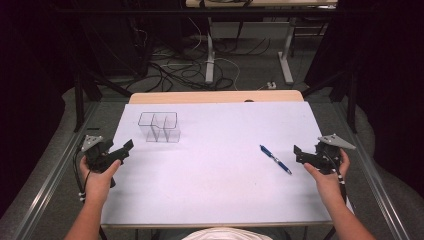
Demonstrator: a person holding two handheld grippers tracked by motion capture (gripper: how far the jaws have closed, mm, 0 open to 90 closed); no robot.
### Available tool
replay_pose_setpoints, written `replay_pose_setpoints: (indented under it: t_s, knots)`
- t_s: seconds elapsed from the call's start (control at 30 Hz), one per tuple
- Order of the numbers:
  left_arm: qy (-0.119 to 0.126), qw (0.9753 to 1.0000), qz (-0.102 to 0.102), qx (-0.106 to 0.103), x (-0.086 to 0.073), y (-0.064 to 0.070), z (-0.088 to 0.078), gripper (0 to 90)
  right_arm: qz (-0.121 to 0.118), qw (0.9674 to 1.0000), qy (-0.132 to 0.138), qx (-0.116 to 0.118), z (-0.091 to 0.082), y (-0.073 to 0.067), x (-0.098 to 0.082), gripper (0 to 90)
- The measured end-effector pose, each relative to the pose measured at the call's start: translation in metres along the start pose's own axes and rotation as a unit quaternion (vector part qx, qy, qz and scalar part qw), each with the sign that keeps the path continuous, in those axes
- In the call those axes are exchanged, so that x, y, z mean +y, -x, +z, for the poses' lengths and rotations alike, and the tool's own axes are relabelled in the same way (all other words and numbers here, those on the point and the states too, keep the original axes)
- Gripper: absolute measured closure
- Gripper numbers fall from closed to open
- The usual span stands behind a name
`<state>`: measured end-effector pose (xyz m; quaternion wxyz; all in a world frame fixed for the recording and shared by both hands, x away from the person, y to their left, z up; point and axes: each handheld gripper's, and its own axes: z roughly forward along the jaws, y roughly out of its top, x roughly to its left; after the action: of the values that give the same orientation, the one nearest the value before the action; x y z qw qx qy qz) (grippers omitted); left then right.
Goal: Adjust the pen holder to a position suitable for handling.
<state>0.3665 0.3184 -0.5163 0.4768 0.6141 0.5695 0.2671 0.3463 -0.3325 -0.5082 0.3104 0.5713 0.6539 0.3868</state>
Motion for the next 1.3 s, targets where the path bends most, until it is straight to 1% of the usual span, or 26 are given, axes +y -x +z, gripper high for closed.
replay_pose_setpoints:
  t_s: [0.07,0.1,0.13,0.17,0.2,0.3,0.4,0.43,0.47,0.5,0.57,0.6,0.7,0.77,0.8,0.87,0.9,0.97,1.03,1.07,1.13,1.17,1.2,1.23,1.27,1.3]
  knots:
    - [0.006,1.0,-0.005,0.004,0.0,-0.001,0.001,18.7,0.008,0.9997,0.023,-0.003,0.003,0.003,-0.002,6.4]
    - [0.006,1.0,-0.005,0.004,0.0,-0.001,0.001,20.1,0.005,0.9999,0.014,-0.004,0.001,0.005,-0.002,6.4]
    - [0.003,1.0,-0.003,0.001,0.001,-0.002,0.002,21.8,0.014,0.9999,0.009,-0.004,0.0,0.005,-0.002,6.8]
    - [0.002,1.0,-0.002,0.002,0.001,-0.001,0.003,22.8,0.012,0.9998,0.016,0.0,0.001,0.007,-0.003,7.1]
    - [0.002,1.0,-0.001,0.002,0.001,-0.001,0.004,24.0,0.016,0.9998,0.011,-0.002,0.001,0.006,-0.004,7.0]
    - [0.001,1.0,0.005,0.005,0.003,0.0,0.007,28.8,0.014,0.9999,0.004,-0.005,0.001,0.008,-0.005,7.6]
    - [0.0,0.9999,0.012,0.005,0.008,0.0,0.012,35.6,0.015,0.9999,0.007,-0.002,0.003,0.008,-0.005,8.6]
    - [0.0,0.9999,0.012,0.005,0.008,0.0,0.012,36.9,0.019,0.9998,0.005,-0.002,0.002,0.006,-0.005,9.1]
    - [-0.002,0.9999,0.011,0.005,0.011,0.0,0.014,38.5,0.016,0.9999,0.003,-0.002,0.001,0.006,-0.004,9.1]
    - [-0.001,0.9999,0.013,0.006,0.013,0.0,0.015,39.7,0.016,0.9998,0.009,-0.001,0.0,0.005,-0.004,9.1]
    - [0.001,0.9999,0.016,-0.002,0.016,0.001,0.018,43.6,0.015,0.9999,0.007,-0.002,-0.003,0.005,-0.003,10.2]
    - [-0.004,0.9998,0.022,0.004,0.018,0.001,0.019,44.8,0.016,0.9998,0.008,-0.002,-0.003,0.004,-0.003,10.5]
    - [-0.006,0.9993,0.032,0.017,0.023,0.001,0.025,45.0,0.019,0.9998,0.01,0.0,-0.002,0.005,-0.004,11.2]
    - [-0.007,0.9994,0.03,0.018,0.026,0.001,0.029,46.8,0.02,0.9997,0.01,0.001,-0.001,0.006,-0.004,12.6]
    - [-0.008,0.9994,0.031,0.016,0.028,0.001,0.031,48.6,0.02,0.9998,0.009,-0.002,-0.002,0.007,-0.004,13.4]
    - [-0.013,0.999,0.041,0.015,0.031,0.002,0.035,54.6,0.027,0.9996,0.007,-0.001,-0.003,0.007,-0.004,14.1]
    - [-0.011,0.9989,0.043,0.016,0.032,0.002,0.037,57.9,0.029,0.9995,0.012,0.001,-0.003,0.007,-0.004,14.1]
    - [-0.008,0.9987,0.047,0.017,0.032,0.002,0.043,64.1,0.034,0.9994,0.012,0.0,-0.003,0.007,-0.004,14.2]
    - [-0.012,0.9981,0.056,0.021,0.031,0.0,0.05,69.8,0.033,0.9994,0.013,0.001,-0.004,0.007,-0.004,14.4]
    - [-0.015,0.9978,0.061,0.021,0.03,-0.002,0.053,71.7,0.034,0.9992,0.018,-0.003,-0.003,0.006,-0.005,14.4]
    - [-0.016,0.9978,0.06,0.021,0.029,-0.003,0.056,76.2,0.035,0.9993,0.01,0.0,-0.005,0.006,-0.004,14.4]
    - [-0.012,0.998,0.059,0.018,0.029,-0.006,0.061,77.9,0.035,0.9993,0.013,0.0,-0.005,0.005,-0.004,14.4]
    - [-0.008,0.9983,0.055,0.017,0.029,-0.007,0.063,80.0,0.028,0.9995,0.013,-0.002,-0.006,0.006,-0.004,14.4]
    - [-0.006,0.9985,0.052,0.014,0.028,-0.009,0.065,81.8,0.031,0.9991,0.03,-0.005,-0.003,0.004,-0.005,14.4]
    - [-0.007,0.9988,0.047,0.01,0.028,-0.01,0.067,84.4,0.029,0.9994,0.019,0.0,-0.005,0.004,-0.005,14.5]
    - [-0.007,0.9988,0.047,0.01,0.028,-0.01,0.067,86.7,0.029,0.9995,0.01,0.0,-0.005,0.004,-0.004,14.5]
